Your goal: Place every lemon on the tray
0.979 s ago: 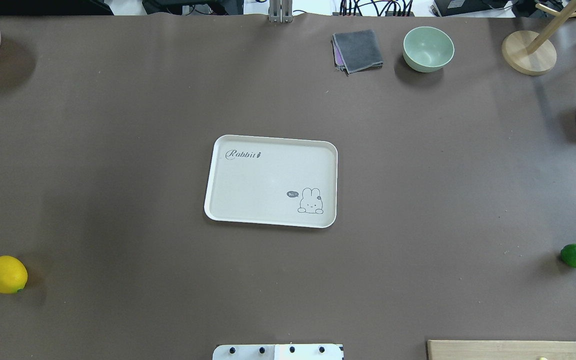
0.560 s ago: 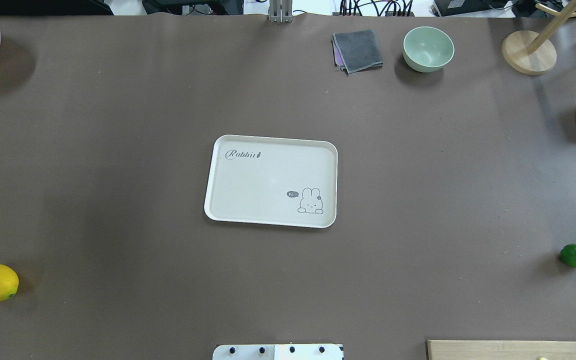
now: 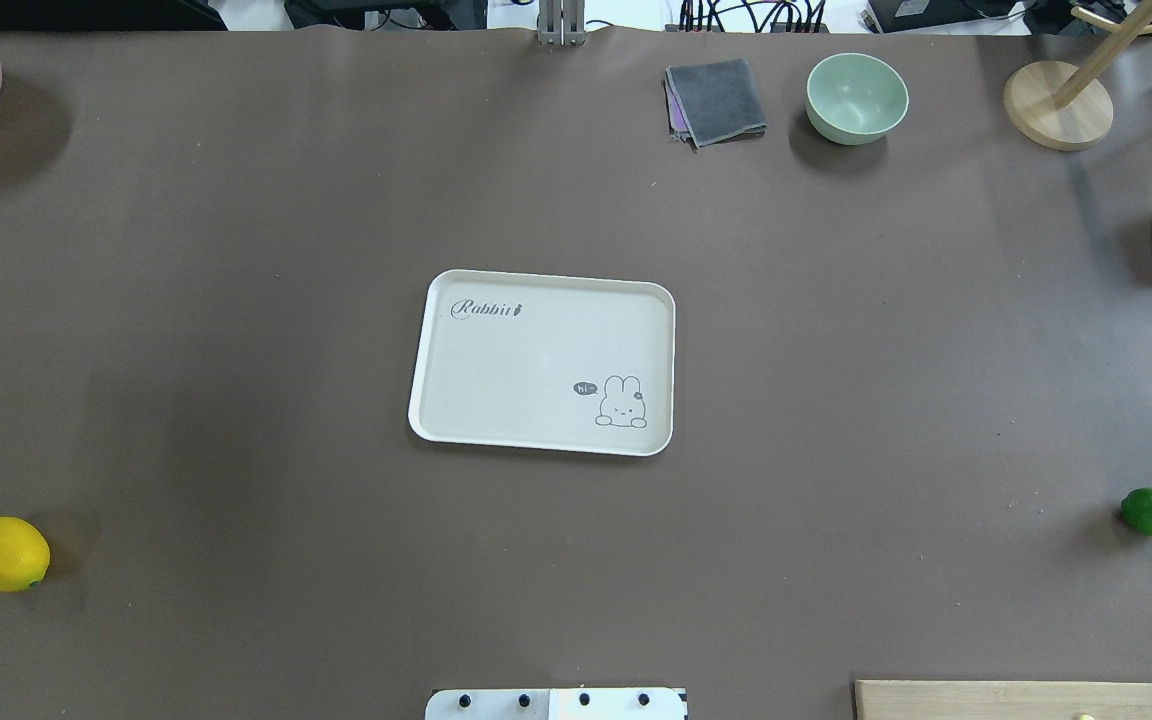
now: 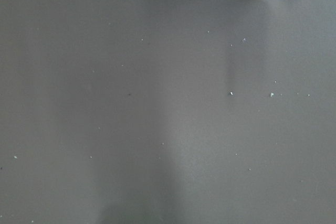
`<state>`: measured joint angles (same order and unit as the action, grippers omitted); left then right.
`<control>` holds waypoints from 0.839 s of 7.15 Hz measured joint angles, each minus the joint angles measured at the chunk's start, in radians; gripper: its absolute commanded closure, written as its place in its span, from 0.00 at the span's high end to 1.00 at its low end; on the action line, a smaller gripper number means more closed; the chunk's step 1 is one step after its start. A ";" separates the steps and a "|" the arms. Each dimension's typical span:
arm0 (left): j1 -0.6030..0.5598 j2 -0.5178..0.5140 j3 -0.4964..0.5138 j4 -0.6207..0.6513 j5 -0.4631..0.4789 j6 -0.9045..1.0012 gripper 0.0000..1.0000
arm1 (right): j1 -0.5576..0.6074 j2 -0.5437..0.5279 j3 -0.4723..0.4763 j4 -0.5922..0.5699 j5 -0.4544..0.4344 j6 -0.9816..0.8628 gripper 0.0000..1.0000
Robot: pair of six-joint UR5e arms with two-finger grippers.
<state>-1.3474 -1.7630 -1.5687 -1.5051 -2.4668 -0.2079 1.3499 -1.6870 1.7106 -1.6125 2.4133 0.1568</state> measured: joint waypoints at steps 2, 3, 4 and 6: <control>-0.002 0.006 0.028 -0.024 -0.009 0.006 0.98 | 0.000 0.000 -0.002 -0.001 0.001 0.001 1.00; -0.003 0.012 0.025 -0.039 -0.021 0.007 0.98 | 0.000 -0.001 -0.003 -0.001 0.001 0.001 1.00; -0.004 0.023 0.018 -0.046 -0.059 0.005 0.98 | 0.000 -0.001 -0.002 0.000 0.003 0.000 1.00; -0.004 0.033 0.012 -0.074 -0.114 0.006 0.98 | -0.002 0.003 -0.001 0.001 0.004 -0.002 1.00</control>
<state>-1.3515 -1.7303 -1.5568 -1.5792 -2.5804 -0.2023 1.3480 -1.6839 1.7094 -1.6113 2.4170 0.1552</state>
